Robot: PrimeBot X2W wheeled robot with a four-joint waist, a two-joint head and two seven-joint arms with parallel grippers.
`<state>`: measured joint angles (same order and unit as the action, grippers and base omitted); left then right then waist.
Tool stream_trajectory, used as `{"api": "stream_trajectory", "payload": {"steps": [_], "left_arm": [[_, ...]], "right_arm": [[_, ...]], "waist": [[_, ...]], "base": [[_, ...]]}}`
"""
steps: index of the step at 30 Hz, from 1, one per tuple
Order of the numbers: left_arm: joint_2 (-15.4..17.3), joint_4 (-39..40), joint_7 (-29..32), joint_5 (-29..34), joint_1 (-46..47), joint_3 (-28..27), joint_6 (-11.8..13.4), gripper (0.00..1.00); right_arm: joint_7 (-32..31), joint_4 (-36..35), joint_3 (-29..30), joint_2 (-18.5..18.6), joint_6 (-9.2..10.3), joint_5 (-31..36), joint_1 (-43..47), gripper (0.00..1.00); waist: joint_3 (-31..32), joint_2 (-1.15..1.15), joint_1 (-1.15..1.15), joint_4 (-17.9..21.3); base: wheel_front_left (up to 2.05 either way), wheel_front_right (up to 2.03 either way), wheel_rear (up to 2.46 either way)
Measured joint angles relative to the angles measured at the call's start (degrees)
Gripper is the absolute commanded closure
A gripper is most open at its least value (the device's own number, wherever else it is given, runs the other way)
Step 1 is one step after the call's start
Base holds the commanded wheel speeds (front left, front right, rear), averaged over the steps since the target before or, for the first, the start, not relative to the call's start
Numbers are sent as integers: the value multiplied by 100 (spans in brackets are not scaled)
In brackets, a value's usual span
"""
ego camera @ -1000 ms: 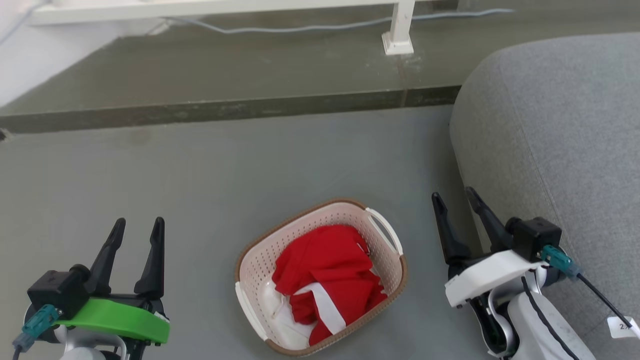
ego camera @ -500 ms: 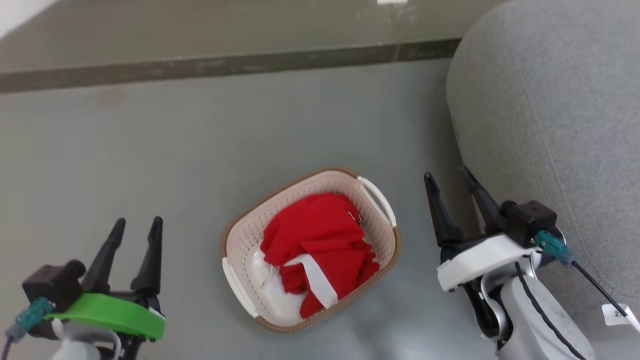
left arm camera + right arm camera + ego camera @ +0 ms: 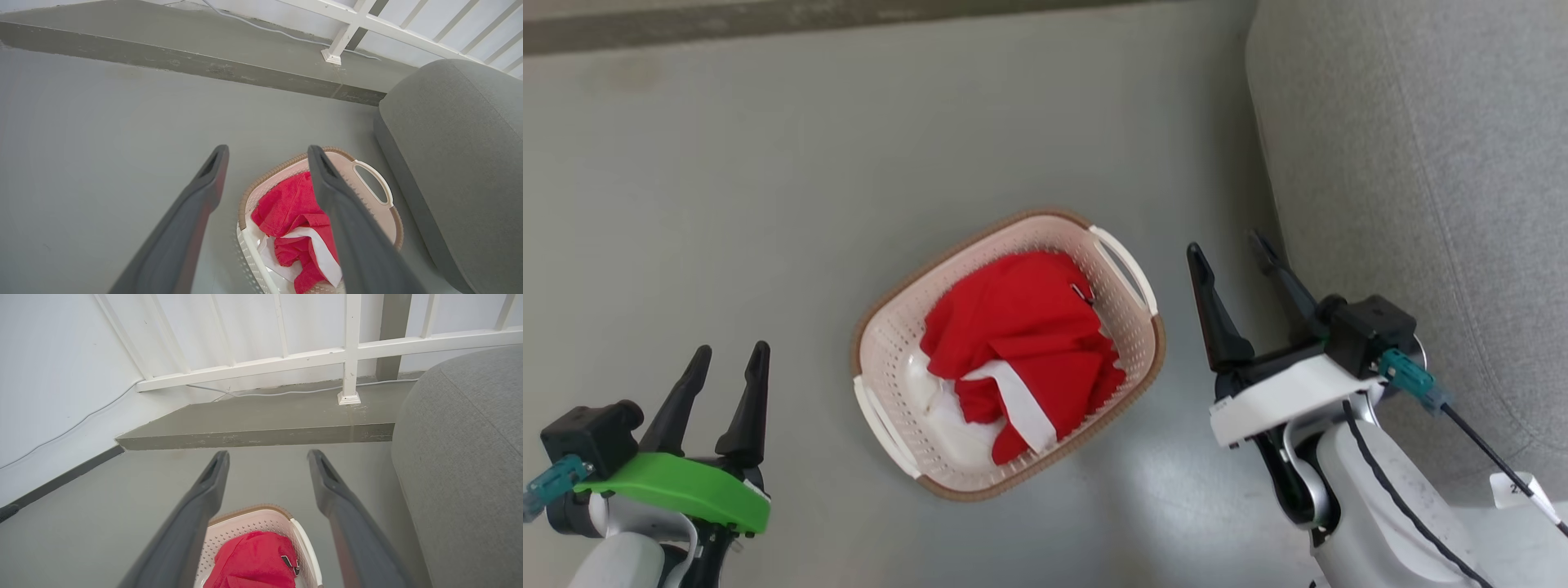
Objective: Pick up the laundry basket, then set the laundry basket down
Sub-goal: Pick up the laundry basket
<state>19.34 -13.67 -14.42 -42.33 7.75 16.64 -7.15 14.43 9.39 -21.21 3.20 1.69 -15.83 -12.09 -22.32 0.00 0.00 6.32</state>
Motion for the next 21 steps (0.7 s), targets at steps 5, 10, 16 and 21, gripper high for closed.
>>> {"api": "stream_trajectory", "payload": {"steps": [5, 10, 16, 21], "left_arm": [[144, -232, 31, -271, 193, 231, 0, 0], [229, -399, 147, -432, 456, 485, -15, 0], [318, -641, 376, -809, 719, 700, -16, 0], [344, -912, 646, -1136, 864, 883, -16, 0]], "right_arm": [[0, -116, -166, 2, 120, -89, -157, 0], [0, -221, -265, 5, 229, -138, -294, 0], [0, -350, -391, 4, 304, -199, -442, 0], [0, -445, -519, 4, 399, -244, -555, 0]], "waist": [[-304, 0, 0, 79], [-605, 0, 0, 165], [-948, 0, 0, 270], [-1208, 0, 0, 362]], "base": [[0, 0, 0], [0, 0, 0], [0, 0, 0], [0, 0, 0]]}}
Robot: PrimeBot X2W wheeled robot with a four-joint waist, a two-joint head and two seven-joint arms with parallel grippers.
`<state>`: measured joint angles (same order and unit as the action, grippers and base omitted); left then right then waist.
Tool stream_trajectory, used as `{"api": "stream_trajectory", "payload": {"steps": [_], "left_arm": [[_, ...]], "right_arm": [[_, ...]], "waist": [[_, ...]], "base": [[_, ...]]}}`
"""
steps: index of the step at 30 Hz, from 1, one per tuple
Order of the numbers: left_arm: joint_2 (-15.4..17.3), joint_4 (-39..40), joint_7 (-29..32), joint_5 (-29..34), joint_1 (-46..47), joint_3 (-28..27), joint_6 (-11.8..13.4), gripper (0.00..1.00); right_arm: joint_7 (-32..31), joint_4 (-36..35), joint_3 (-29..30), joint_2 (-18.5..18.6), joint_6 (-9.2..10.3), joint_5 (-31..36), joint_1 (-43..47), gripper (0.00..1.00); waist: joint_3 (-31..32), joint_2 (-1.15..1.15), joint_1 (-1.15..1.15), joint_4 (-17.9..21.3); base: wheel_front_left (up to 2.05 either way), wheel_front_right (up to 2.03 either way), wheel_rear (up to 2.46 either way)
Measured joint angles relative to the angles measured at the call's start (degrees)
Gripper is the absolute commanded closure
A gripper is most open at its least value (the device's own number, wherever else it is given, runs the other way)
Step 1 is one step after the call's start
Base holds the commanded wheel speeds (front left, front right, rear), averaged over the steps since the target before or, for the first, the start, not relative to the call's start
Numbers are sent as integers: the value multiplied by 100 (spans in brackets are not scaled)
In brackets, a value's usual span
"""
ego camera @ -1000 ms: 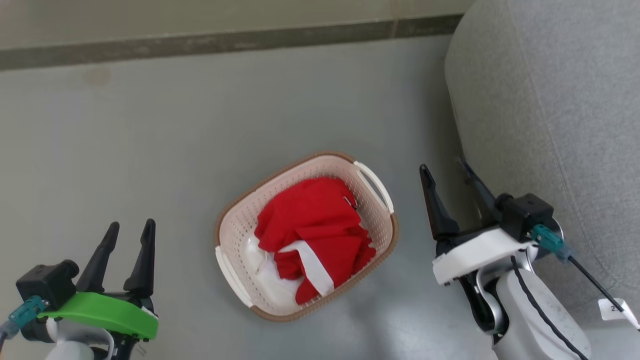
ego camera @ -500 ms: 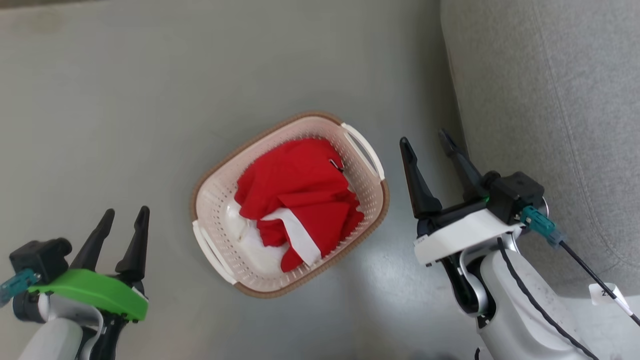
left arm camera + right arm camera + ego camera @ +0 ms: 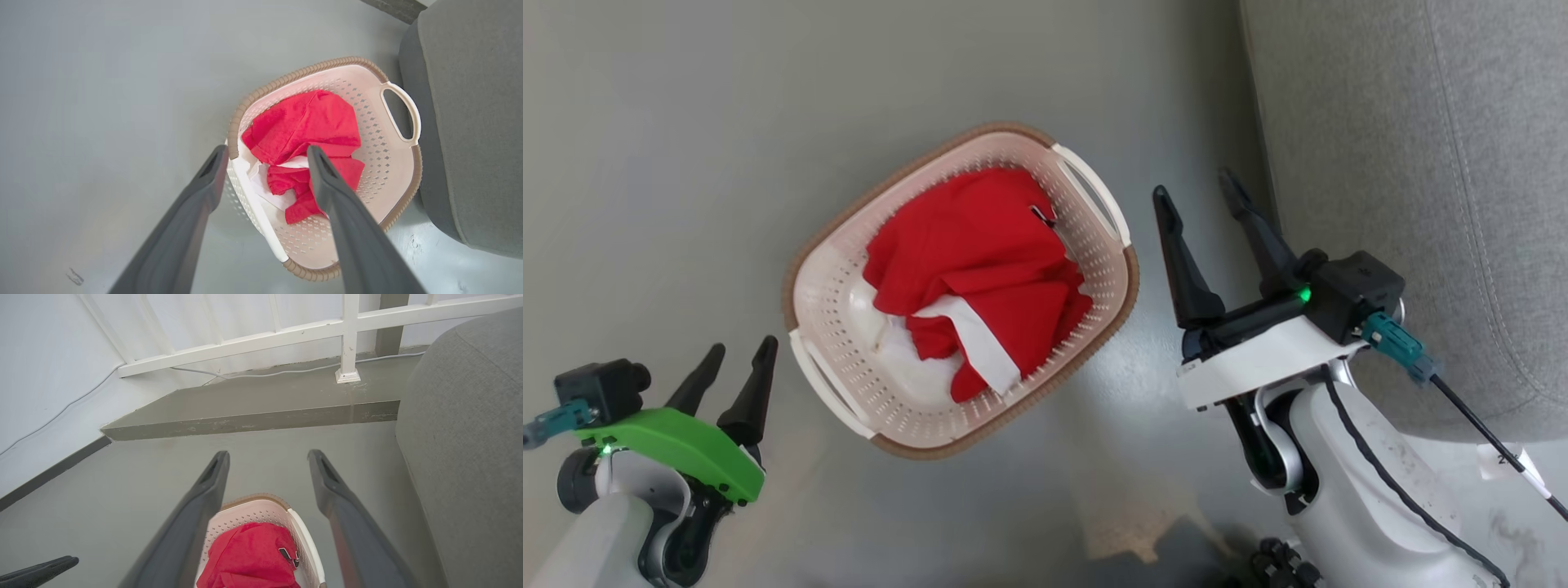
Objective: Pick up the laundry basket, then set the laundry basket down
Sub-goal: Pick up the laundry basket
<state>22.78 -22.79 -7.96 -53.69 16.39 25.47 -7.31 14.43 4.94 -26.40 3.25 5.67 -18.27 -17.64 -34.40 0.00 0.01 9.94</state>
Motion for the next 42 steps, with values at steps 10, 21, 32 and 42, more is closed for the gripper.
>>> {"api": "stream_trajectory", "payload": {"steps": [10, 21, 32, 42], "left_arm": [[46, -487, 749, -754, 341, 260, 0, 0], [179, -864, 1344, -1274, 740, 363, 0, 0], [322, -1051, 1752, -1347, 1091, 504, 0, 0], [355, -1218, 1952, -1451, 1251, 743, 0, 0]], "right_arm": [[0, -153, -189, 0, 97, -142, -135, 0], [0, -278, -376, 0, 142, -250, -334, 0], [0, -370, -520, -2, 148, -354, -430, 0], [0, -375, -371, -2, 149, -392, -430, 0]], "waist": [[-489, 0, 0, 192], [-927, 0, 0, 355], [-1228, 0, 0, 542], [-1347, 0, 0, 669]], "base": [[0, 0, 0], [0, 0, 0], [0, 0, 0], [0, 0, 0]]}}
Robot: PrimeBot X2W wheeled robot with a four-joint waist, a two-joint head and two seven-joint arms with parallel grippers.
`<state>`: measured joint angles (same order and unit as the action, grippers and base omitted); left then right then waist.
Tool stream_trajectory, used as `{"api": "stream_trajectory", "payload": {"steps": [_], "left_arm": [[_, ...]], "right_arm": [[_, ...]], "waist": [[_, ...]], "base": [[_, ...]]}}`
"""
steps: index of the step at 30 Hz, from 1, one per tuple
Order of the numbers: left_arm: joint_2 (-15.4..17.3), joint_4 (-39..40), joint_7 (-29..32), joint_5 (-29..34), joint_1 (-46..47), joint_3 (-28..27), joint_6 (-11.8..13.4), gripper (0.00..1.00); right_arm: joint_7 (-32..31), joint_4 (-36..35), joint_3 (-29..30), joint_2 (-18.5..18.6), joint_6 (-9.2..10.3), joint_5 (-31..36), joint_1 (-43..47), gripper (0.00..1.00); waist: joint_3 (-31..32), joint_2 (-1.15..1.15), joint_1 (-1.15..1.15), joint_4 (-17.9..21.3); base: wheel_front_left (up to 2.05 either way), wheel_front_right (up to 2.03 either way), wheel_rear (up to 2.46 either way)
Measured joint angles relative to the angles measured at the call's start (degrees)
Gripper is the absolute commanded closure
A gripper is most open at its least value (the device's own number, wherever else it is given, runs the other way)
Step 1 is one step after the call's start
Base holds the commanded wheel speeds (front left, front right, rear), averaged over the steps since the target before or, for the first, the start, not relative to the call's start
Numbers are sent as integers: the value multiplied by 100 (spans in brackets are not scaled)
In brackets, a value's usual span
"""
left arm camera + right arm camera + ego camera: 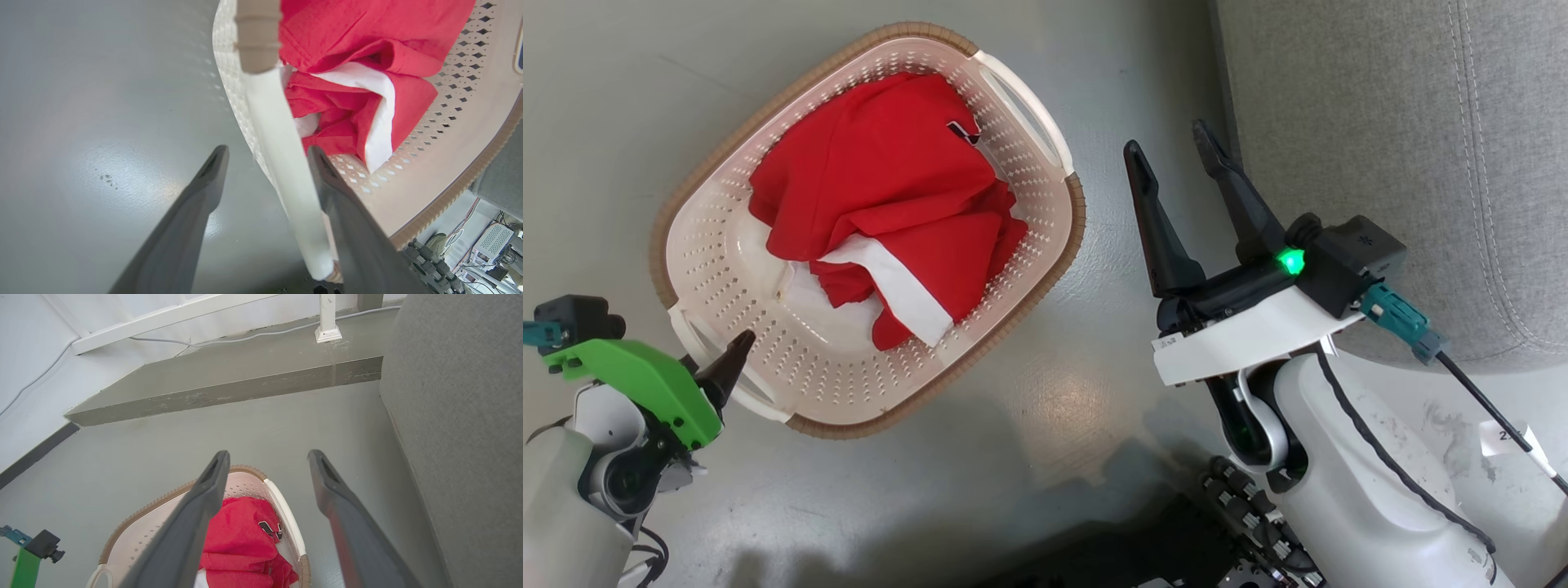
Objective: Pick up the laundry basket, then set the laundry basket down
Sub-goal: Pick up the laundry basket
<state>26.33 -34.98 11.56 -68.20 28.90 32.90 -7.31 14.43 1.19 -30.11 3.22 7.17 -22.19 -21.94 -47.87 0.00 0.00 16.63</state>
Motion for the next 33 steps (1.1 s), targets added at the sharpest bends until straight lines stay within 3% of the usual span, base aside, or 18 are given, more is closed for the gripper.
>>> {"api": "stream_trajectory", "payload": {"steps": [1, 3, 5, 6, 7, 8, 21, 33], "left_arm": [[0, -7, 4, -19, 24, 22, 0, 14], [0, -13, 53, -25, 54, 47, 0, 51], [0, -34, 56, -41, 59, 67, 0, 72], [-1, -35, 57, -71, 73, 80, -1, 92], [-4, -33, 58, -92, 87, 94, -9, 92], [-5, -34, 76, -123, 104, 109, -8, 100], [185, -172, 99, -81, 285, 420, 29, 100], [310, -595, 58, 531, 726, 748, 20, 100]], "right_arm": [[0, 0, 4, 0, 0, 0, 1, 0], [0, 0, 9, 0, 0, -7, 1, 0], [0, 0, 12, 0, 0, -8, 1, 0], [0, 0, 14, -1, 0, -9, 1, 0], [0, 0, 18, -1, 0, -12, 1, 0], [0, 0, 23, -1, 0, -16, 1, 0], [0, 12, 51, -2, 0, -109, 0, 0], [0, 68, 54, -2, 0, -154, 2, 0]], "waist": [[-2, 0, 0, 4], [-6, 0, 0, 12], [-7, 0, 0, 18], [-7, 0, 0, 21], [-6, 0, 0, 22], [-4, 0, 0, 24], [97, 0, 0, 14], [203, 0, 0, 16]], "base": [[0, 0, 0], [0, 0, 0], [0, 0, 0], [0, 0, 0], [0, 0, 0], [0, 0, 0], [0, 0, 0], [0, 0, 0]]}}
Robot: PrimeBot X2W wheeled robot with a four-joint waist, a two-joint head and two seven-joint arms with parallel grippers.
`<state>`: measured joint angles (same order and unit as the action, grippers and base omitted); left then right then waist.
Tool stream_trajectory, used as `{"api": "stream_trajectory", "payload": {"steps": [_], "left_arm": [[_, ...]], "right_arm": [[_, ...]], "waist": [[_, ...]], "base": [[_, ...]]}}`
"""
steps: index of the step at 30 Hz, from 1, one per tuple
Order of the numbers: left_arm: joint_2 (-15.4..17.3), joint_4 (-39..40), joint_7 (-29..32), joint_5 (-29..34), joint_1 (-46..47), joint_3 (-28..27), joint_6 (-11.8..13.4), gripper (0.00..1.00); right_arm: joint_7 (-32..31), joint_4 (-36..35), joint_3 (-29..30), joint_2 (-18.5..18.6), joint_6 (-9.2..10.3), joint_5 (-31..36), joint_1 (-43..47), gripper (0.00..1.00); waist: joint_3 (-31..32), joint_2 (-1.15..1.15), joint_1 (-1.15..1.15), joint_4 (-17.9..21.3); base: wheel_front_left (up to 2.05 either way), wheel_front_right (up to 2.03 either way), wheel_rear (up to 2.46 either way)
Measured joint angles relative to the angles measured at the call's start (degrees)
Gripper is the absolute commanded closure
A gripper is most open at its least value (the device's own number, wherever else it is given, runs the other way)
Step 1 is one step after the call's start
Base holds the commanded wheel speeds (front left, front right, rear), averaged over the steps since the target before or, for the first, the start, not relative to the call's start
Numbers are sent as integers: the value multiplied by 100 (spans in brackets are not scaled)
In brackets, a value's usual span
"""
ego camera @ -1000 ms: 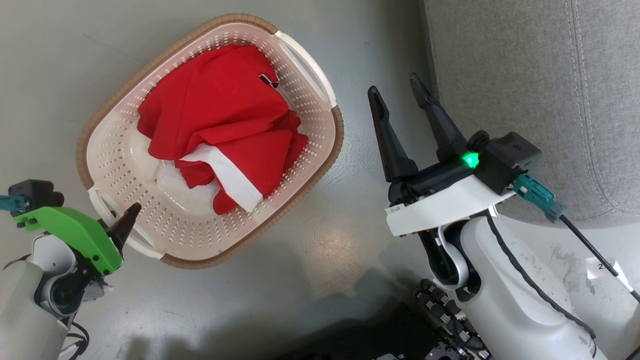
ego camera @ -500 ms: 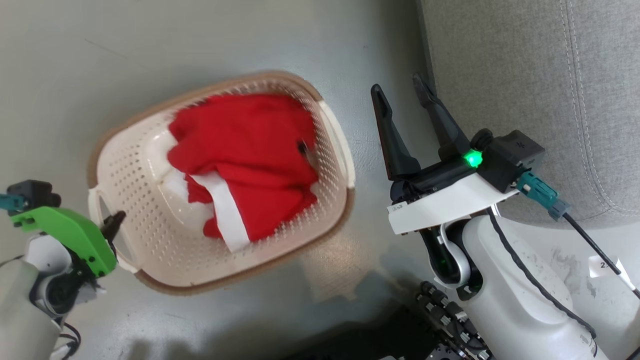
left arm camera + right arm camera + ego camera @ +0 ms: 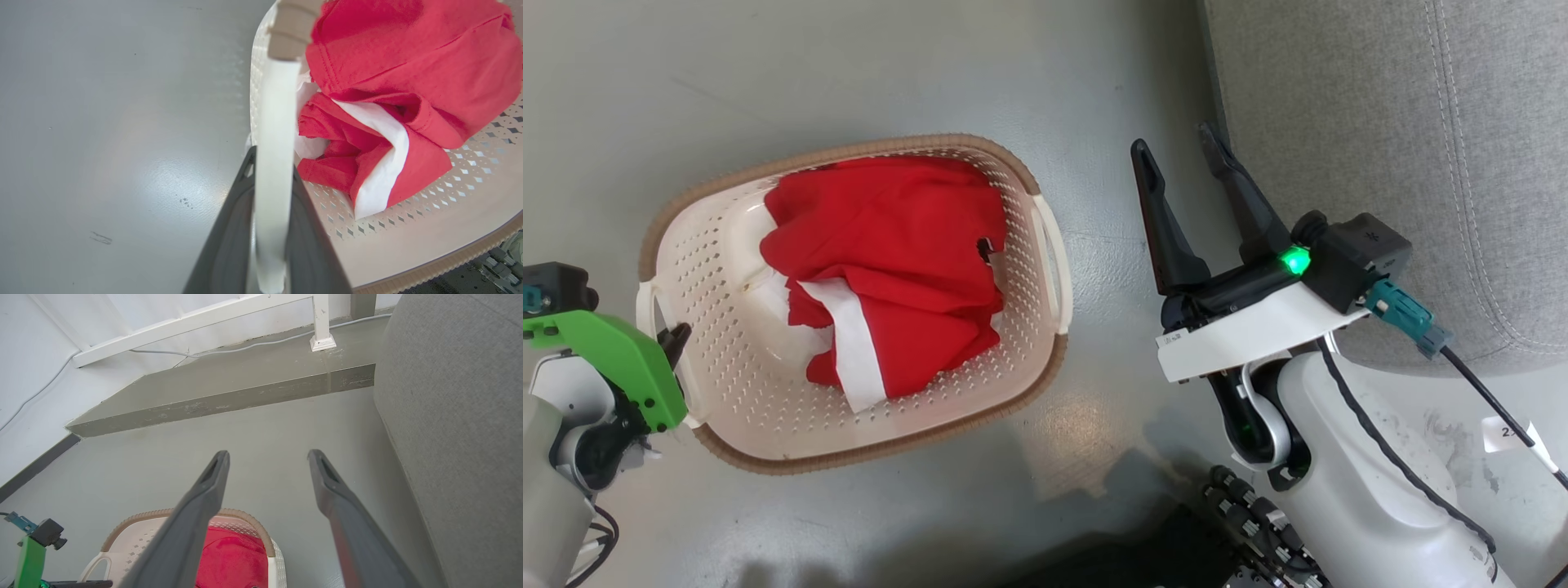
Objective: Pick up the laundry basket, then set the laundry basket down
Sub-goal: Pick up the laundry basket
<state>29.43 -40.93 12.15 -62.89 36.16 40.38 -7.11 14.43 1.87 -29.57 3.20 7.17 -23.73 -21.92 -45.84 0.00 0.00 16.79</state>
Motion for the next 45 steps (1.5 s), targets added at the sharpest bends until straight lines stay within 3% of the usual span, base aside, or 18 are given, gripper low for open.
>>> {"api": "stream_trajectory", "payload": {"steps": [23, 30, 31, 32, 33, 34, 45], "left_arm": [[-502, -709, 471, -220, 508, -23, 15, 100], [-522, -866, 498, -252, 609, -29, 15, 100], [-520, -881, 498, -250, 609, -29, 15, 96], [-520, -894, 498, -252, 610, -30, 15, 67], [-526, -894, 497, -252, 612, -34, 8, 44], [-541, -894, 495, -253, 626, -45, 4, 0], [-693, -1091, 486, -290, 734, -46, 0, 0]], "right_arm": [[0, 48, -56, 0, 0, -44, 14, 0], [0, 57, -69, 0, 0, -48, 15, 0], [0, 59, -69, 0, 0, -51, 15, 0], [0, 60, -69, 0, 0, -54, 15, 0], [0, 62, -69, -1, 0, -54, 15, 0], [0, 63, -69, -1, 0, -54, 15, 0], [0, 162, -65, 0, 0, -57, 15, 0]], "waist": [[104, 0, 0, 101], [101, 0, 0, 112], [99, 0, 0, 112], [97, 0, 0, 112], [96, 0, 0, 111], [96, 0, 0, 110], [202, 0, 0, 91]], "base": [[0, 0, 0], [0, 0, 0], [0, 0, 0], [0, 0, 0], [0, 0, 0], [0, 0, 0], [0, 0, 0]]}}
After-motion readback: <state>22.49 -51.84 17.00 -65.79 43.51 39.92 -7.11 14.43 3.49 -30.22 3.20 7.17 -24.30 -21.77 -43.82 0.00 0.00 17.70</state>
